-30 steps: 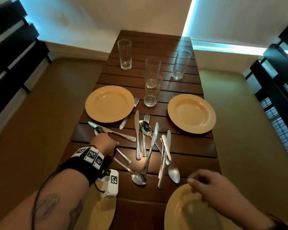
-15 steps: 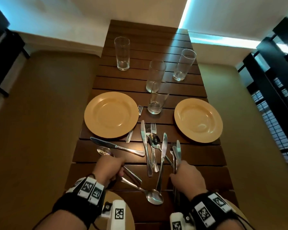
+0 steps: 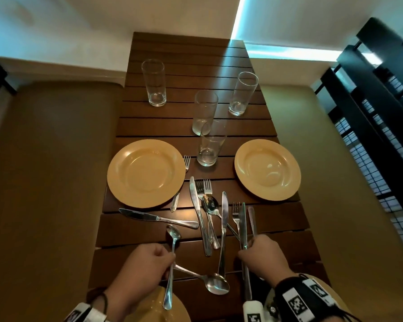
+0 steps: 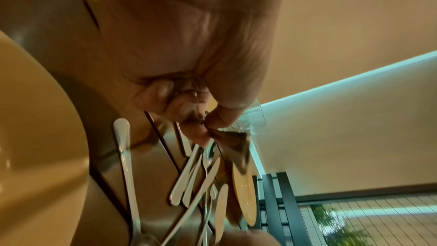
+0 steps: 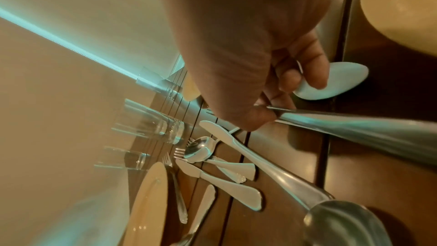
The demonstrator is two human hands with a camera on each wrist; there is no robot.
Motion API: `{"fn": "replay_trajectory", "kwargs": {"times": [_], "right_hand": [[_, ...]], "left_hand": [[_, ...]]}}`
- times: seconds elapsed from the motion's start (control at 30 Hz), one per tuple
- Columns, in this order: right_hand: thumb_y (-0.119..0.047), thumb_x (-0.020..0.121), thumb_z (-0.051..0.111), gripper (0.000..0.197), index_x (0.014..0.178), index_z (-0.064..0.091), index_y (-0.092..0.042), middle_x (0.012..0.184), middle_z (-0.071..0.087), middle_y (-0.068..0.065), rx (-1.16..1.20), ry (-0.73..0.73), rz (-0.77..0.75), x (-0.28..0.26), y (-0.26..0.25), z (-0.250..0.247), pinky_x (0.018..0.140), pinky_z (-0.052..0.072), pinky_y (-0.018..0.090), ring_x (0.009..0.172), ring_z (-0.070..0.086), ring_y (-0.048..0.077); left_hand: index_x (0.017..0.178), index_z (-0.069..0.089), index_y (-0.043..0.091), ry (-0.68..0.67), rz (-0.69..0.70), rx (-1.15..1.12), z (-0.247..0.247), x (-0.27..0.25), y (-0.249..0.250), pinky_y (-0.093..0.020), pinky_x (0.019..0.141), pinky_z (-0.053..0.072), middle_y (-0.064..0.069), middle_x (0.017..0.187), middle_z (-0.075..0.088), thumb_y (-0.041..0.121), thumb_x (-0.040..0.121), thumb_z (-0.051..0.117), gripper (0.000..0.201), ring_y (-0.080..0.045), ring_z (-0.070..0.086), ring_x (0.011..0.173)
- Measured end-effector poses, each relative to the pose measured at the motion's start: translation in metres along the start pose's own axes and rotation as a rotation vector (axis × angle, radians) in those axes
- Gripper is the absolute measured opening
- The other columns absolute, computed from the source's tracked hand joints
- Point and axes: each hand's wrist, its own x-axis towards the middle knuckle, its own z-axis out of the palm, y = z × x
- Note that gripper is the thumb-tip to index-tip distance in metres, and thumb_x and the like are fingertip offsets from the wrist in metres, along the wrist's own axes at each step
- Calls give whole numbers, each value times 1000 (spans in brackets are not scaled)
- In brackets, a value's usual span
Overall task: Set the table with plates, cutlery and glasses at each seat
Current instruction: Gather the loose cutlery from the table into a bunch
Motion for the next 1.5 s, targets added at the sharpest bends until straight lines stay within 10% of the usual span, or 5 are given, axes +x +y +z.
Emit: {"fn": "replay_trajectory", "kwargs": {"times": [0.4, 0.57, 0.73, 1.17, 1.5], "right_hand": [[-2, 95, 40, 17, 102, 56, -2, 71, 67, 11, 969, -430, -13, -56, -13, -16, 60, 53, 39, 62, 61, 23], [-17, 100, 38, 32, 107, 64, -1, 84, 70, 23, 1247, -548, 26, -55, 8, -15, 65, 56, 45, 67, 65, 32], [-19, 104, 38, 22, 104, 54, -4, 69, 58, 11, 1162, -411, 63, -51, 34, -10, 57, 52, 41, 55, 53, 24], [-18, 98, 50, 10, 102, 55, -9, 61, 41, 5, 1275, -330, 48, -55, 82, -32, 46, 28, 30, 46, 30, 15], [-16, 97, 51, 9, 101, 54, -9, 62, 42, 6, 1285, -303, 37, -54, 102, -38, 47, 30, 31, 47, 32, 17]], "left_hand": [[80, 61, 23, -84, 397, 260, 92, -10, 50, -8, 62, 43, 9, 79, 67, 33, 98, 59, 21, 3, 59, 67], [98, 70, 19, -29, 479, 406, 114, -5, 56, -25, 82, 52, 5, 99, 75, 41, 94, 61, 24, -13, 69, 93], [90, 66, 21, -128, 505, 448, 105, -8, 46, -28, 73, 51, 5, 84, 67, 44, 90, 68, 23, -9, 61, 77], [123, 60, 15, -272, 500, 1479, 81, 25, 16, -41, 94, 45, -7, 127, 53, 10, 95, 53, 29, -28, 52, 114], [107, 66, 19, 24, 402, 758, 113, 54, 76, -31, 82, 55, 0, 101, 70, 21, 97, 59, 13, -17, 66, 94]]}}
